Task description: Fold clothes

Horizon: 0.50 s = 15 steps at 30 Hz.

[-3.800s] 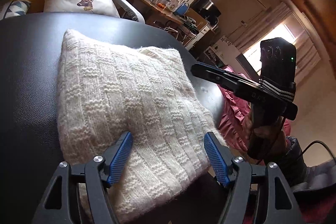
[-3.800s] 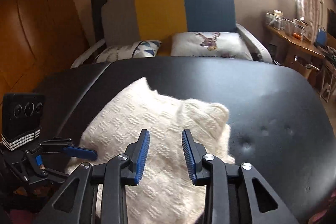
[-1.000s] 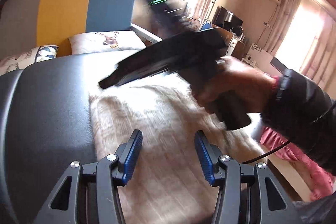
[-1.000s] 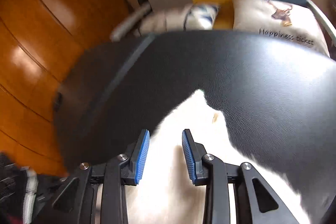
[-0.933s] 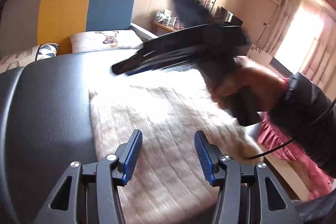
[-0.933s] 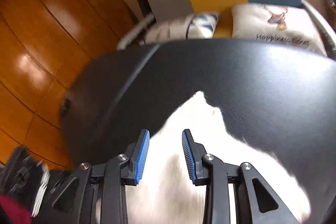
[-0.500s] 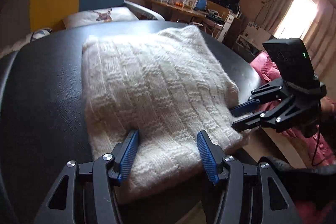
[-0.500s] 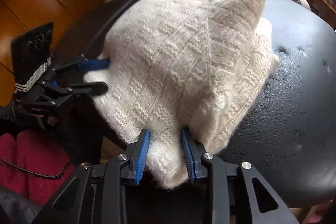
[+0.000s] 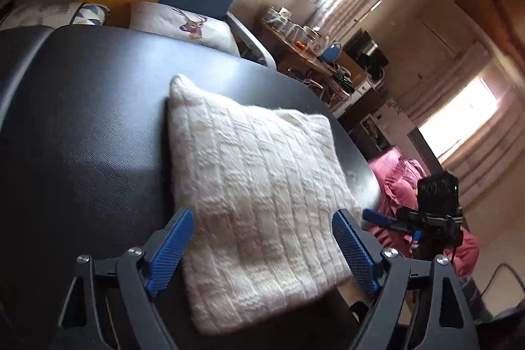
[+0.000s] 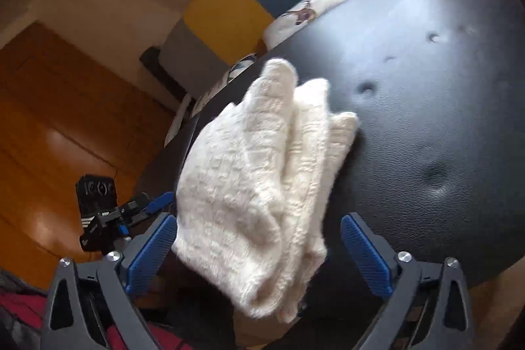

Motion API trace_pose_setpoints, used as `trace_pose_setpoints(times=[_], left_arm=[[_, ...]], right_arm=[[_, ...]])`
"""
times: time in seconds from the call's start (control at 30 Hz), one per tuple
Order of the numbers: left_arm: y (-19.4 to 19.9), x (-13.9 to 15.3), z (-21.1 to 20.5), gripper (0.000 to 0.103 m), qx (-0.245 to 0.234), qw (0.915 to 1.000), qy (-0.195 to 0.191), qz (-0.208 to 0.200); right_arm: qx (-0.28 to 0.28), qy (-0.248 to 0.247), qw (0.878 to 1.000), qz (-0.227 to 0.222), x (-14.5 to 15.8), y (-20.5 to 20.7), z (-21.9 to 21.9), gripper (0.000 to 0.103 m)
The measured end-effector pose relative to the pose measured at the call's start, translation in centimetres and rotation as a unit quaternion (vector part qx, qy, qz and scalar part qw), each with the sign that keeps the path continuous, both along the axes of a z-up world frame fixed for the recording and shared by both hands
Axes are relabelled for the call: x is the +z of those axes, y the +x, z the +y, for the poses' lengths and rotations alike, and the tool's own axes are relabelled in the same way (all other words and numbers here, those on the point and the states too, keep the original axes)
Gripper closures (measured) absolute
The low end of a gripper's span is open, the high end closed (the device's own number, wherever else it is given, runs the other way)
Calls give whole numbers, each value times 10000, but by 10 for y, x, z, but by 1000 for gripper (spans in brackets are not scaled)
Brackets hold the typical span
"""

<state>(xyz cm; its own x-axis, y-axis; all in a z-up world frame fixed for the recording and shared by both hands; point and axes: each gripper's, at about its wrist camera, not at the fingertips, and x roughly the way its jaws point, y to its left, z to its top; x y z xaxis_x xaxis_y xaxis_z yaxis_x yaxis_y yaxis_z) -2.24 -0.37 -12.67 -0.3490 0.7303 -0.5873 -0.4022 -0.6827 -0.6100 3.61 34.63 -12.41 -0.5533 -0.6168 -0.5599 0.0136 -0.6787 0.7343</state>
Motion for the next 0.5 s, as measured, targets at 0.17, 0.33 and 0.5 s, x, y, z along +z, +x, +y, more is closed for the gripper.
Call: trace_pose_setpoints(times=[0.17, 0.33, 0.5], left_arm=[[-40, -13, 0, 14, 100, 9989, 56, -445], [-65, -29, 22, 12, -256, 9982, -166, -517], [-87, -52, 43, 6, -660, 9928, -140, -991]], right_arm=[[29, -352, 9971, -678, -24, -31, 6, 0], [272, -603, 9947, -787, -30, -72, -10, 0], [275, -622, 9936, -898, -39, -98, -35, 0]])
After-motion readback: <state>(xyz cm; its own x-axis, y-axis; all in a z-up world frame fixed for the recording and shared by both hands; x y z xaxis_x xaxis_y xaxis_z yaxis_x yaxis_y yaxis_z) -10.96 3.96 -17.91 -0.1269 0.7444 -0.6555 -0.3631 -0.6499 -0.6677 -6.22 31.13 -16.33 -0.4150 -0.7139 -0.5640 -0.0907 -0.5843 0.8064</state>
